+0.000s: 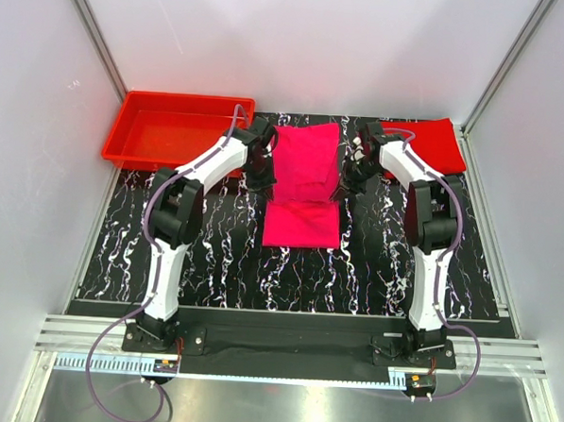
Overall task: Fold and stack the t-shirts
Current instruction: Fold the tshirt
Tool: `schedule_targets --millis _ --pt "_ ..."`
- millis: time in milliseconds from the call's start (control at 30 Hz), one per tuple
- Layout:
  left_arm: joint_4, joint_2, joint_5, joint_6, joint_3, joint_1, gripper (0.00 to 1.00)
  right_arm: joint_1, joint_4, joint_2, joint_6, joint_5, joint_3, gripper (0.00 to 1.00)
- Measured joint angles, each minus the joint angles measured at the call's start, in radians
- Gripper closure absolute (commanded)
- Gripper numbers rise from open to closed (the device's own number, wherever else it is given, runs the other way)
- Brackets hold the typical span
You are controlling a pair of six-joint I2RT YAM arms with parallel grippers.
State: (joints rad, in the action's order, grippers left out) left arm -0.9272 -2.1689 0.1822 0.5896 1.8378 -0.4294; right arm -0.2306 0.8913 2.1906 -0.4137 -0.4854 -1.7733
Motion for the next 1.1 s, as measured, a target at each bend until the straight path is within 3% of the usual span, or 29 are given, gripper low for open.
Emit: schedule_targets --millis 533,600,667,800,933,1100 --pt "-0.015 -0.093 0.051 -0.015 0.146 0.039 1.00 0.046 0.056 0.146 0.008 -0.036 -0.178 0.97" --pt "-0.012 -0.095 0.054 -0.015 0.146 0.044 0.92 0.048 0.062 0.161 0.008 -0.042 -0.202 0.90" --pt "-0.007 -0.096 0.058 -0.018 0.146 0.053 0.73 0.051 0.070 0.177 0.006 -0.052 -0.232 0.81" --pt "0.003 -0.113 0.053 -0.025 0.160 0.077 0.50 0.061 0.076 0.222 0.002 -0.060 -0.311 0.68" --pt "0.001 -0.118 0.023 -0.057 0.192 0.090 0.40 0.087 0.106 0.280 0.003 -0.054 -0.415 0.47" --pt "0.027 -0.021 -0.016 -0.105 0.147 0.089 0.40 0.108 0.188 0.278 0.047 0.005 -0.487 0.44"
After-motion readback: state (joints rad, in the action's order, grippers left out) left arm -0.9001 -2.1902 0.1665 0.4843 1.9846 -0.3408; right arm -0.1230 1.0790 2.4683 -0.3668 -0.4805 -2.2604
